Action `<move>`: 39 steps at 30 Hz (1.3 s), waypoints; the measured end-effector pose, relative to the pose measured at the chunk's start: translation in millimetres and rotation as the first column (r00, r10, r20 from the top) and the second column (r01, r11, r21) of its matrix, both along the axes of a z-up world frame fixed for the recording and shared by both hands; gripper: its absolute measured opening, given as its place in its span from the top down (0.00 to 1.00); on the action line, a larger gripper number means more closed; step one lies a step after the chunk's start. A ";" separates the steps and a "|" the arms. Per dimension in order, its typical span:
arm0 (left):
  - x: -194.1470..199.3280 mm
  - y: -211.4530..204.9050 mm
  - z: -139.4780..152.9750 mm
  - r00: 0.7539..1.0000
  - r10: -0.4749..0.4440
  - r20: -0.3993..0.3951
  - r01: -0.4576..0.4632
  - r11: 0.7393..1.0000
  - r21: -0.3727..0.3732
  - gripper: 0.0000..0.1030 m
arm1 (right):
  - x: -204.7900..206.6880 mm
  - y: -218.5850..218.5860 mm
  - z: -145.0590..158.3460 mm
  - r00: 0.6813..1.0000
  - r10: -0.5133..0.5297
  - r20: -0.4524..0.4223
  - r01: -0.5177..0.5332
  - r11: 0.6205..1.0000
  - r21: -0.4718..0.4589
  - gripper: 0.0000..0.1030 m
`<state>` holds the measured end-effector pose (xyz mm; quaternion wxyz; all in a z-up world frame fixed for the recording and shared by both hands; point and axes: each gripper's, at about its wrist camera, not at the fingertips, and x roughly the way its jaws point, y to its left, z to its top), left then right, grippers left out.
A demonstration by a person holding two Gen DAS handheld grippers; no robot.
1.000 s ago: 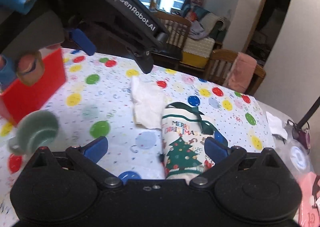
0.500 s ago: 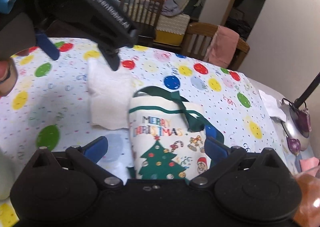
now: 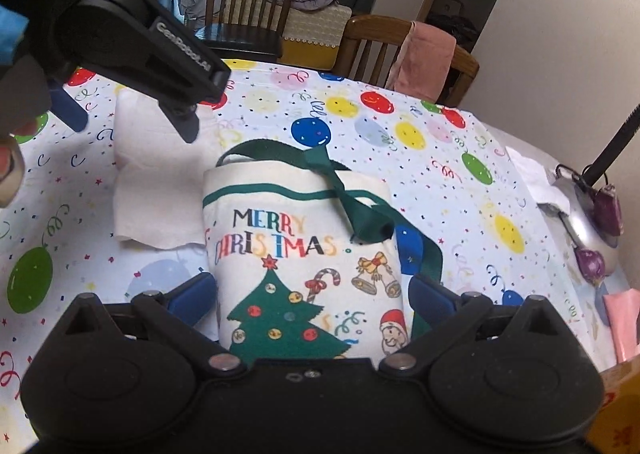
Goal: Organize soft objects
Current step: 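Grasp the white cloth with the left gripper while the right grasps the Christmas tote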
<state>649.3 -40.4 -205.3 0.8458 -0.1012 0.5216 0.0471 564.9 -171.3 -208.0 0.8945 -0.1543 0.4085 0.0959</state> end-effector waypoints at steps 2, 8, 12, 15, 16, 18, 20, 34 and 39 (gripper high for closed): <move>1.5 -4.2 -4.4 1.000 -0.007 -0.005 0.007 1.000 -0.001 0.03 | 1.4 -0.6 -2.6 1.000 0.004 -0.016 -0.004 1.000 0.011 0.04; 0.7 -14.6 -8.1 1.000 -0.012 0.004 0.012 1.000 0.021 0.17 | -0.5 -4.3 -2.8 1.000 0.003 -0.021 -0.002 0.999 0.047 0.09; -1.4 -20.1 -6.0 1.000 0.001 0.016 -0.002 0.999 0.042 0.39 | -1.5 -5.7 -2.1 1.000 0.000 -0.030 0.003 0.997 0.078 0.15; -3.1 -21.4 -3.4 1.000 0.000 0.027 -0.001 0.999 0.047 0.61 | -2.9 -6.8 -1.4 1.000 -0.011 -0.027 0.013 0.996 0.090 0.21; -3.6 -21.0 -2.7 1.000 0.004 0.029 -0.005 0.999 0.048 0.64 | -3.1 -7.1 -0.9 1.000 -0.013 -0.026 0.015 0.996 0.091 0.24; -4.4 -19.3 -2.2 0.999 0.015 0.029 -0.016 0.998 0.053 0.68 | -3.7 -8.2 0.3 0.999 -0.020 -0.026 0.023 0.995 0.100 0.28; -6.1 -15.9 -1.5 0.999 0.027 0.031 -0.028 0.999 0.036 0.75 | -4.1 -9.6 1.4 0.999 -0.026 -0.026 0.028 0.994 0.108 0.33; -30.0 -10.3 37.1 0.990 -0.016 0.141 0.017 1.000 -0.007 0.91 | -14.8 -15.8 23.2 0.999 -0.031 -0.028 0.037 0.971 0.236 0.80; -48.0 -3.4 55.0 0.987 -0.016 0.160 0.021 0.999 -0.029 0.91 | -26.8 -16.1 39.4 1.000 -0.012 -0.016 0.016 0.959 0.285 0.85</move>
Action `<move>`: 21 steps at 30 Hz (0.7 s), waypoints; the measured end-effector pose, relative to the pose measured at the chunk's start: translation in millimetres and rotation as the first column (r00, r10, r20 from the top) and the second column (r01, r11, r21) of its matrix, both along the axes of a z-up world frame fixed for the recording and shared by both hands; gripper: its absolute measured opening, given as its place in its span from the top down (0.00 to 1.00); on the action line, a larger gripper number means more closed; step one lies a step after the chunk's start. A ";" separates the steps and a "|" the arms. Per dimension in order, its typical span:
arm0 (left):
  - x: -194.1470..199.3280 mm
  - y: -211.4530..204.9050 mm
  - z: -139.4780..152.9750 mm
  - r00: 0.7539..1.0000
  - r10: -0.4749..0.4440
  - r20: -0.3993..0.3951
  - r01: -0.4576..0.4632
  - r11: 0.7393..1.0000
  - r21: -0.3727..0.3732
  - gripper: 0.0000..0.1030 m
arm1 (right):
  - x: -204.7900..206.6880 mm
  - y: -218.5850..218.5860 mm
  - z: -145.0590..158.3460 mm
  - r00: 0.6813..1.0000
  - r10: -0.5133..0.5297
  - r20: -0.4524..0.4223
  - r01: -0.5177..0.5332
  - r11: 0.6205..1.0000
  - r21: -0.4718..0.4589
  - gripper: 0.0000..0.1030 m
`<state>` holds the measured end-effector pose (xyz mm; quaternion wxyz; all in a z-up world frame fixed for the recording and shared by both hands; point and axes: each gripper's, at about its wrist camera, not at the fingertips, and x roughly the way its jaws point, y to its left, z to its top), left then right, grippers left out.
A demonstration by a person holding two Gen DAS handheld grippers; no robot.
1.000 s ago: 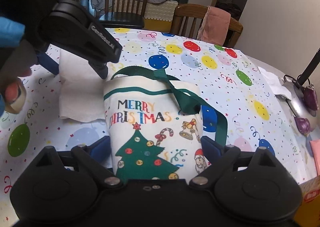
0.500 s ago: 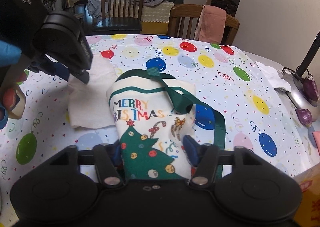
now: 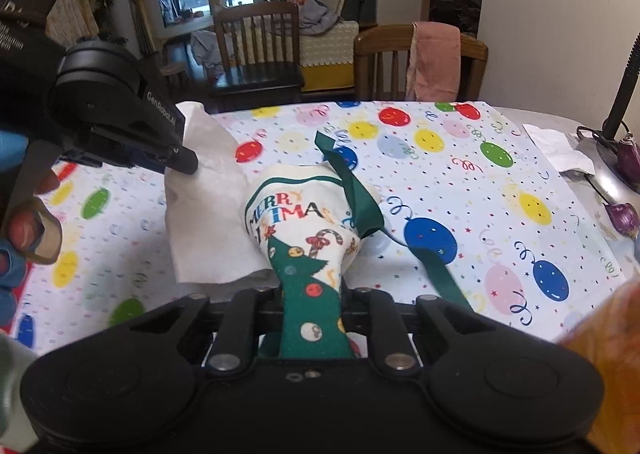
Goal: Organize soft objects
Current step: 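Grasp the white cloth with the left gripper while the right grasps the Christmas tote, then lift the white cloth and Christmas tote off the table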
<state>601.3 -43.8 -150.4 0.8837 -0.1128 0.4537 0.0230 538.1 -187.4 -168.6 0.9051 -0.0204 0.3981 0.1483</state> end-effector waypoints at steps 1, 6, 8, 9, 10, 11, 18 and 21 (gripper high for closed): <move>-4.3 1.2 4.2 1.000 -0.001 0.005 0.001 1.000 -0.003 0.91 | -2.8 0.2 3.7 1.000 0.004 0.002 -0.004 1.000 0.010 0.85; -24.6 9.1 28.4 1.000 -0.005 0.018 0.006 1.000 -0.018 0.91 | -20.0 1.6 29.7 0.999 0.045 0.029 -0.047 0.998 0.051 0.85; -33.9 13.3 38.3 1.000 -0.009 0.025 0.009 1.000 -0.027 0.91 | -27.7 1.3 41.0 0.997 0.065 0.041 -0.068 0.996 0.061 0.86; -38.8 15.4 43.6 0.999 -0.011 0.030 0.012 0.999 -0.032 0.91 | -31.6 0.5 46.6 0.996 0.075 0.045 -0.079 0.995 0.069 0.85; -43.9 17.4 49.0 0.999 -0.013 0.036 0.015 0.999 -0.038 0.91 | -34.8 -0.1 51.4 0.995 0.086 0.050 -0.089 0.993 0.073 0.85; -48.6 19.0 54.5 0.999 -0.015 0.042 0.017 0.999 -0.041 0.91 | -38.1 -0.9 56.7 0.994 0.096 0.056 -0.100 0.992 0.076 0.85; -80.6 36.5 91.9 0.995 -0.017 0.102 0.025 0.997 -0.076 0.91 | -56.5 -10.7 90.2 0.988 0.134 0.073 -0.141 0.985 0.101 0.85; -93.5 47.3 105.0 0.992 -0.006 0.129 0.017 0.997 -0.081 0.91 | -63.8 -14.7 102.5 0.985 0.148 0.092 -0.156 0.983 0.092 0.85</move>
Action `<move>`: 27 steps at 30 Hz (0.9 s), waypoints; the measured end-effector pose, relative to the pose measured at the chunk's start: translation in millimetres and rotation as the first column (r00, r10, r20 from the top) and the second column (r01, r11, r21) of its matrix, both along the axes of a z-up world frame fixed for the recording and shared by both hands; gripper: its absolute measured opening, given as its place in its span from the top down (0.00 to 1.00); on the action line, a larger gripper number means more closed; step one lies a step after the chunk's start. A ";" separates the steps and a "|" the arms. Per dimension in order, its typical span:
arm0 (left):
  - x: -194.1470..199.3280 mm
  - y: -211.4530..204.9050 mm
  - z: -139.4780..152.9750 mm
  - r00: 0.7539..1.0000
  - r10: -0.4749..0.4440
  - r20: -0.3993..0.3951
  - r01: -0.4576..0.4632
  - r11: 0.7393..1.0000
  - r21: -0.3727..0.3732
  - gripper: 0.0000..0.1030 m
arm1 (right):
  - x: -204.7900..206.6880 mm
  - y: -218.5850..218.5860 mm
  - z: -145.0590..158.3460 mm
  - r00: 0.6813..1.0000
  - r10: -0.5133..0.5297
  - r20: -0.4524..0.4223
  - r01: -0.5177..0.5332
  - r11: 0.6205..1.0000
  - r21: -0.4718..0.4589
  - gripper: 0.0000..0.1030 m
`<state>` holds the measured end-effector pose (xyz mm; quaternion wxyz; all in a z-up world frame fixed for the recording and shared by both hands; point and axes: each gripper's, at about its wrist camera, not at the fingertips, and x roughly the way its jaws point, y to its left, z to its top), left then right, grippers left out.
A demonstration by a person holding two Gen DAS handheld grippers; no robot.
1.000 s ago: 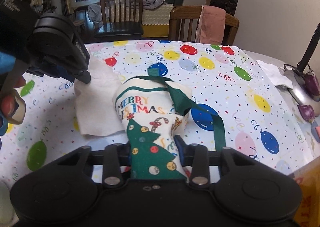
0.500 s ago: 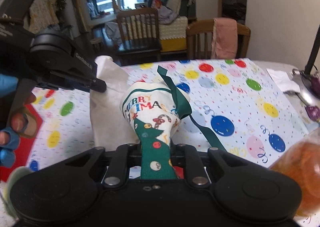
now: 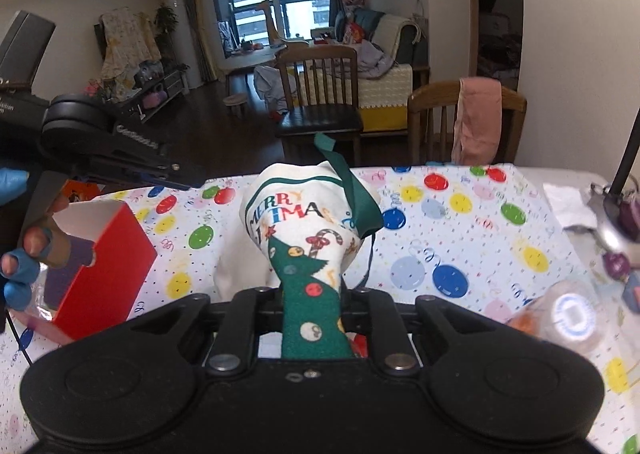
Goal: Organize soft objects
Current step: 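Lift the white cloth and Christmas tote off the table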
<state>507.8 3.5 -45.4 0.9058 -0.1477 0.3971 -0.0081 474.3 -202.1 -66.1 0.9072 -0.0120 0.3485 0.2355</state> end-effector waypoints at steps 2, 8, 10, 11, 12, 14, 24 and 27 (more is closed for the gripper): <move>-8.3 7.7 6.3 1.000 0.006 0.009 -0.006 1.000 -0.007 0.91 | -5.4 -2.3 8.1 1.000 0.011 0.012 -0.011 1.000 -0.001 0.85; -22.3 18.5 -2.4 0.997 -0.044 -0.061 0.044 0.999 -0.006 0.91 | -21.0 -10.9 9.4 0.999 0.028 0.026 -0.028 1.000 -0.015 0.83; -21.9 17.2 -11.5 0.994 -0.056 -0.091 0.057 0.998 0.007 0.91 | -23.7 -13.8 2.4 1.000 0.028 0.004 -0.028 1.000 -0.010 0.83; -20.7 15.9 -16.2 0.993 -0.061 -0.105 0.063 0.998 0.011 0.91 | -25.6 -14.7 -1.4 1.000 0.027 -0.005 -0.027 1.000 -0.010 0.83; -19.1 14.7 -20.6 0.990 -0.066 -0.121 0.068 0.998 0.015 0.91 | -26.5 -15.7 -5.8 1.000 0.024 -0.013 -0.024 1.000 -0.014 0.83; -16.2 12.4 -28.7 0.988 -0.070 -0.140 0.073 0.997 0.017 0.91 | -28.8 -18.3 -12.6 0.999 0.020 -0.027 -0.020 1.000 -0.016 0.83; 12.7 -1.0 -62.5 0.968 -0.128 -0.217 0.138 0.990 0.032 0.69 | -29.8 -34.3 -34.2 0.997 -0.014 -0.077 0.015 1.000 0.002 0.83; 18.8 -3.9 -73.3 0.964 -0.128 -0.233 0.138 0.990 0.028 0.13 | -27.6 -37.3 -39.7 0.996 -0.021 -0.089 0.022 1.000 0.002 0.83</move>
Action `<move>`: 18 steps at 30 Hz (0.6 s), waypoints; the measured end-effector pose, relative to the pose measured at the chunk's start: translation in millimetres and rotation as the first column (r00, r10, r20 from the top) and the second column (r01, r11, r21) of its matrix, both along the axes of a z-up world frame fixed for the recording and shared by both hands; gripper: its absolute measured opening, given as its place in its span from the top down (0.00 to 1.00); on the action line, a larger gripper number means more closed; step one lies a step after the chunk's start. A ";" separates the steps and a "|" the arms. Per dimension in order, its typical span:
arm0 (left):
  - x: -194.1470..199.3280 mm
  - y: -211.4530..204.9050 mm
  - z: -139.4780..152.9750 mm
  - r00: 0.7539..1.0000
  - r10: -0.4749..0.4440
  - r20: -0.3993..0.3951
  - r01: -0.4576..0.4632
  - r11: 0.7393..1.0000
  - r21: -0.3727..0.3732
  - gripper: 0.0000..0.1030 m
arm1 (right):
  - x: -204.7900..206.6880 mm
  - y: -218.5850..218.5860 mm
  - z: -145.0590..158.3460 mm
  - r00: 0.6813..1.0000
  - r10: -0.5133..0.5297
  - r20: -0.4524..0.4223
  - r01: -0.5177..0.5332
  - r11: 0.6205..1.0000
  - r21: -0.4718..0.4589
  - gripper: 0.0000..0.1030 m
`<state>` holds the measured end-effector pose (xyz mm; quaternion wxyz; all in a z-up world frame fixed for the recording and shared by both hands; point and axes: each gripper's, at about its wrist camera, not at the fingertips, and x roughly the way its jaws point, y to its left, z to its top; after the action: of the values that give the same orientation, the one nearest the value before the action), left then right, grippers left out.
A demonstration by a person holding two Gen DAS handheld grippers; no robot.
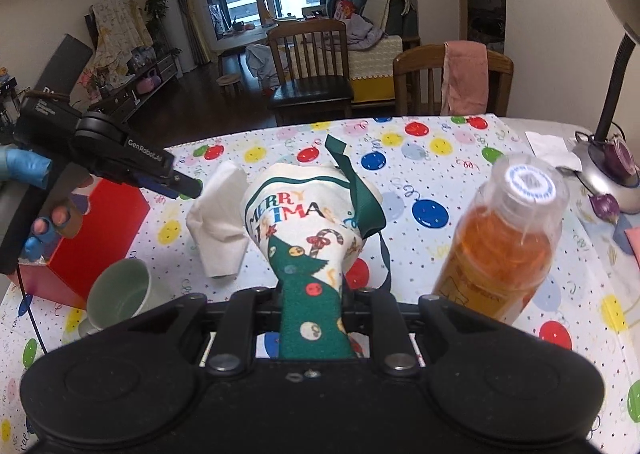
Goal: Organize soft objects
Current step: 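Lift the white cloth and Christmas tote off the table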
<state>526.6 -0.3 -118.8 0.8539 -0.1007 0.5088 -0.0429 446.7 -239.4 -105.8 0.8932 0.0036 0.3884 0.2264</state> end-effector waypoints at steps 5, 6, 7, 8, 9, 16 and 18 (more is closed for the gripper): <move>8.9 -3.6 -14.2 1.000 0.009 -0.022 -0.009 1.000 -0.009 0.13 | 3.8 -2.1 -8.8 1.000 -0.005 -0.023 0.005 1.000 0.001 0.83; 11.3 -4.5 -18.6 0.999 0.008 -0.035 -0.008 1.000 -0.008 0.13 | 4.7 -2.1 -10.4 1.000 -0.004 -0.027 0.004 1.000 0.001 0.83; 13.9 -6.0 -23.6 0.999 0.004 -0.049 -0.004 1.000 0.000 0.13 | 5.2 -1.9 -11.4 1.000 -0.004 -0.030 0.004 1.000 0.003 0.83; 16.6 -8.5 -28.7 0.998 -0.001 -0.063 0.002 1.000 0.017 0.13 | 5.8 -1.5 -12.8 0.999 -0.004 -0.033 0.004 1.000 0.004 0.83; 19.6 -11.2 -33.9 0.997 -0.004 -0.081 0.008 0.999 0.042 0.13 | 5.8 -1.0 -14.2 0.999 -0.005 -0.036 0.005 1.000 0.005 0.83; 32.3 -23.2 -57.9 0.988 -0.014 -0.152 0.038 0.987 0.157 0.14 | 8.4 1.3 -23.7 0.999 0.000 -0.054 0.001 1.000 0.004 0.83; 34.1 -23.9 -60.6 0.988 -0.015 -0.156 0.040 0.986 0.162 0.23 | 8.7 1.3 -24.5 0.998 -0.002 -0.058 0.003 1.000 0.004 0.83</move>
<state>560.7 -24.2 -179.3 0.8166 -0.0259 0.5765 -0.0048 455.4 -238.1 -130.3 0.8820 0.0124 0.4135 0.2259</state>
